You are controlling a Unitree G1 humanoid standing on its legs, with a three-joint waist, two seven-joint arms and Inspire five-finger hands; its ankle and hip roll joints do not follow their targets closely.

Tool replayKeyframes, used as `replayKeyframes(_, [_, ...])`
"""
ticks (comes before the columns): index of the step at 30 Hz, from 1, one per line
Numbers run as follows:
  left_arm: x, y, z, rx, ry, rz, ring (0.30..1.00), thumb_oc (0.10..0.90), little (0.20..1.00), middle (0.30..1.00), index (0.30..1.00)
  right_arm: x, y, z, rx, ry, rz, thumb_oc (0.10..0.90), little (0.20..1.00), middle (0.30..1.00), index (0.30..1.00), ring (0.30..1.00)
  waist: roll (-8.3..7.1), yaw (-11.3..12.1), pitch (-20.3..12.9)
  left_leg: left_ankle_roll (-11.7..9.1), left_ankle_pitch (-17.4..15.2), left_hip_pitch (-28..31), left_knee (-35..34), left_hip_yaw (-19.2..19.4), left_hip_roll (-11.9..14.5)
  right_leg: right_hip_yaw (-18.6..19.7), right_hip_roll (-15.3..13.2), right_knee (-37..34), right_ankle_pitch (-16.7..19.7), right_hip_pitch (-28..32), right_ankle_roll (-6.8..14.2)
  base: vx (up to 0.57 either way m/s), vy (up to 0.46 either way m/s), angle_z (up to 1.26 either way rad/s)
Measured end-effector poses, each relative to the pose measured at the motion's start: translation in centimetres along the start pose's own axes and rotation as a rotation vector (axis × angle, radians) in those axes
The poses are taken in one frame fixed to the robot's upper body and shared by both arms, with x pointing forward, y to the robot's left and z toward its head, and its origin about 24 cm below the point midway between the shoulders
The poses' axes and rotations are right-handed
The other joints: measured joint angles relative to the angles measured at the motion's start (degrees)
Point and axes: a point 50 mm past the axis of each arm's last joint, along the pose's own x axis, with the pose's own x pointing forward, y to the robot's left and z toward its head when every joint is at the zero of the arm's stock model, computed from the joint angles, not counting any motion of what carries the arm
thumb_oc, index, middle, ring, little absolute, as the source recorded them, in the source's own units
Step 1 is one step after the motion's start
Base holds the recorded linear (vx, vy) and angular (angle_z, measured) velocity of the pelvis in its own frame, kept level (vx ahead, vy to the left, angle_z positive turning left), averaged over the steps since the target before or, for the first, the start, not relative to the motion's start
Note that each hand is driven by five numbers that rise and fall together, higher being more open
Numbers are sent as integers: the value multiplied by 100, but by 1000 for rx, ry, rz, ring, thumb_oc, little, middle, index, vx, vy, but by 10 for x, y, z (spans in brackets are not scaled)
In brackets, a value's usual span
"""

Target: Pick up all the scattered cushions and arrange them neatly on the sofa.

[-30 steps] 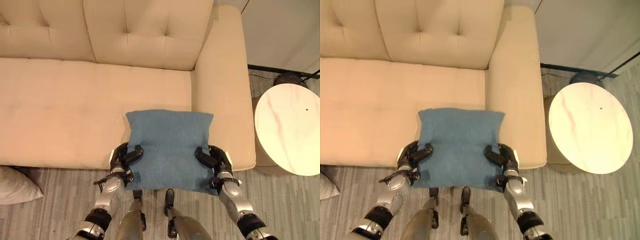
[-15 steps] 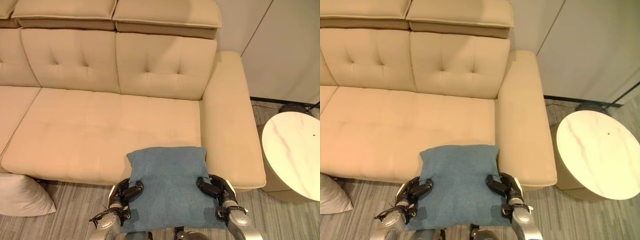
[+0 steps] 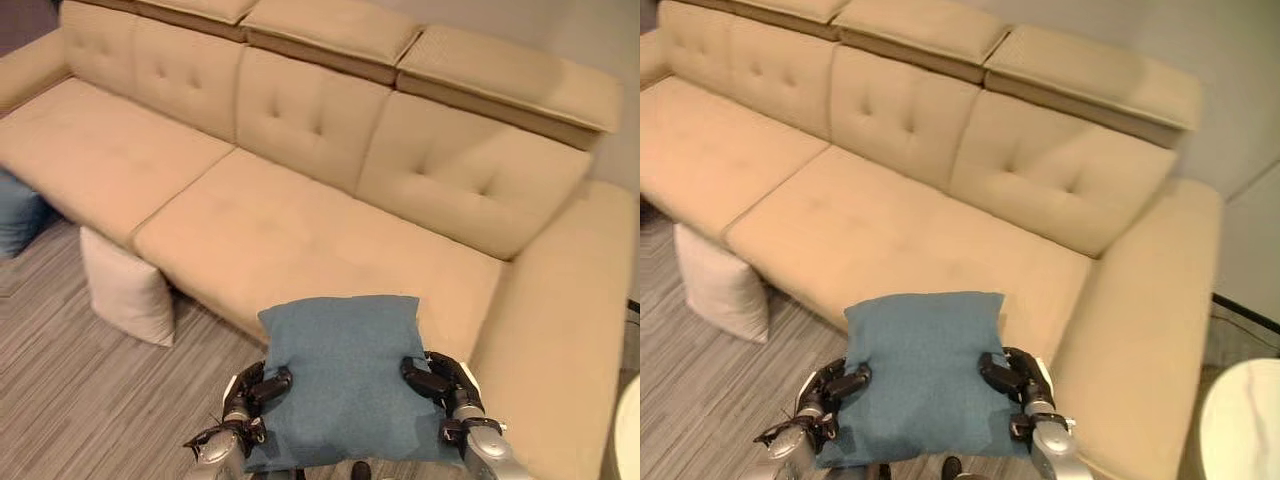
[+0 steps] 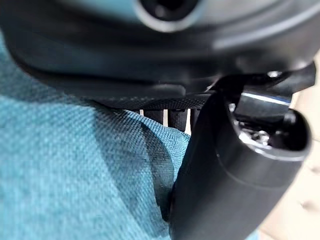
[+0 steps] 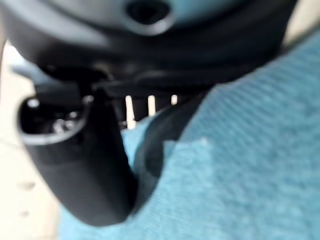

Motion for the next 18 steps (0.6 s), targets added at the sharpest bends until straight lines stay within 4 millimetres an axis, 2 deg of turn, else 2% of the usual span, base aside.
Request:
replayKeyframes(1, [1, 3, 4, -6, -13, 4, 300, 400, 300, 300, 300, -2, 0, -2, 6, 10, 1, 400, 300, 300, 300, 300, -95, -33, 15, 63, -48, 26, -45, 351, -38, -224, -86, -161, -21, 174, 35, 251, 165, 82])
replayKeyframes(2, [1, 3, 3, -21, -13, 0, 300, 400, 300, 300, 300, -7, -2, -5, 0, 13, 1, 400, 300, 300, 300, 300, -183, -127, 49, 138, -234, 138, -39, 877, -28, -388, -118, -366, -3, 427, 25, 159, 110, 62])
replayKeyframes(5, [0, 8, 4, -10, -14, 9, 300, 400, 300, 300, 300, -6, 4, 0, 10, -7, 17, 400, 300, 300, 300, 300, -419, -72, 8, 93, -152, 353, -133, 961, -125, -285, -236, -307, -52, 480, 123, 125, 113, 16])
replayKeyframes(6, [2, 9, 10, 1, -26, 9, 300, 400, 300, 300, 300, -3, 9, 9, 20, -43, 33, 400, 300, 300, 300, 300, -541, -52, 22, 184, -156, 402, -168, 963, -207, -282, -336, -223, -76, 464, 206, 118, 204, -4])
replayKeyframes(7, [3, 10, 12, 5, -31, 9, 300, 400, 300, 300, 300, -2, 12, 12, 27, -51, 36, 400, 300, 300, 300, 300, -554, -46, 17, 215, -178, 412, -168, 963, -207, -259, -357, -93, -77, 390, 274, 154, 262, -5])
replayKeyframes(10, [4, 17, 19, 22, -46, 22, 300, 400, 300, 300, 300, 1, 20, 17, 35, -68, 53, 400, 300, 300, 300, 300, -533, 4, 26, 305, -245, 592, -205, 960, -197, -107, -419, 546, -102, 230, 370, 71, 185, -11])
replayKeyframes(11, [6, 18, 24, 31, -58, 23, 300, 400, 300, 300, 300, 3, 24, 20, 40, -81, 60, 400, 300, 300, 300, 300, -467, 2, 66, 356, -281, 709, -224, 957, -172, 28, -481, 1443, -160, -120, 462, 33, 115, -6])
replayKeyframes(12, [7, 16, 26, 29, -65, 17, 300, 400, 300, 300, 300, 3, 24, 22, 43, -85, 62, 400, 300, 300, 300, 300, -425, -11, 75, 386, -305, 742, -226, 913, -142, 52, -546, 1903, -271, -358, 619, 45, 107, -1])
replayKeyframes(13, [8, 16, 29, 37, -75, 17, 300, 400, 300, 300, 300, 3, 25, 22, 48, -89, 62, 400, 300, 300, 300, 300, -436, -12, 71, 429, -341, 747, -225, 915, -172, 128, -613, 2214, -400, -544, 768, 139, 135, 4])
replayKeyframes(14, [10, 17, 34, 39, -89, 22, 300, 400, 300, 300, 300, 4, 28, 24, 55, -94, 68, 400, 300, 300, 300, 300, -437, -10, 77, 490, -384, 746, -226, 918, -224, 243, -704, 2383, -484, -831, 784, 200, 157, -5])
replayKeyframes(15, [10, 17, 36, 45, -96, 27, 300, 400, 300, 300, 300, 4, 30, 25, 60, -99, 73, 400, 300, 300, 300, 300, -411, -15, 93, 604, -469, 759, -233, 926, -246, 317, -708, 2396, -484, -1046, 782, 231, 117, -9])
replayKeyframes(17, [10, 18, 37, 44, -98, 32, 300, 400, 300, 300, 300, 4, 31, 27, 60, -107, 77, 400, 300, 300, 300, 300, -289, -45, 182, 652, -522, 830, -237, 927, -238, 456, -659, 2331, -479, -1348, 760, 188, 26, -9])
replayKeyframes(18, [9, 20, 35, 50, -93, 37, 300, 400, 300, 300, 300, 3, 31, 24, 51, -98, 82, 400, 300, 300, 300, 300, -214, -79, 249, 585, -542, 958, -241, 965, -221, 463, -532, 1693, -341, -1528, 615, 186, 3, -2])
